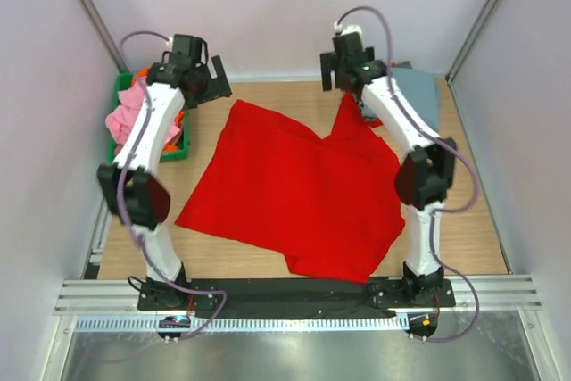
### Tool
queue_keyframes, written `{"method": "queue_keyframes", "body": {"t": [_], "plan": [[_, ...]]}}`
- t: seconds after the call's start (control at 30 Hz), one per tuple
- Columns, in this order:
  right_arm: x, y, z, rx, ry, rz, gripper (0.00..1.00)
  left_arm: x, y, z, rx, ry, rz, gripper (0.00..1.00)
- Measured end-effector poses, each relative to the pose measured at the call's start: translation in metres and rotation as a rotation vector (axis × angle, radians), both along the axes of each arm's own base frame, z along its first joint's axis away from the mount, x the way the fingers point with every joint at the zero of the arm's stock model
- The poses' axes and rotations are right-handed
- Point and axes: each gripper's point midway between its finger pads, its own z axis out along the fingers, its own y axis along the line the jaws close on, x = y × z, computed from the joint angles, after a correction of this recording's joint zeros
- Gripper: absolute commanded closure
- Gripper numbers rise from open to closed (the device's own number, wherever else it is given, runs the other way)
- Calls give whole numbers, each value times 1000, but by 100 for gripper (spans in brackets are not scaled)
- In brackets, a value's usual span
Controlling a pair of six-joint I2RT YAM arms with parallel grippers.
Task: Fold and stack the t-shirts
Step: Flatten the tshirt out
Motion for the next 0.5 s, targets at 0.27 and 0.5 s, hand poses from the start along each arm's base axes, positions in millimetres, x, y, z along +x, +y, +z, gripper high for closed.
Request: {"method": "queue_keyframes", "body": {"t": [0.27, 0.5], "plan": [[-114, -16, 174, 351, -333, -19, 0, -114, -7, 112, -95, -326, -73, 7], [-171, -14, 4, 371, 47, -74, 0, -176, -8, -56, -113, 52, -79, 11]]}}
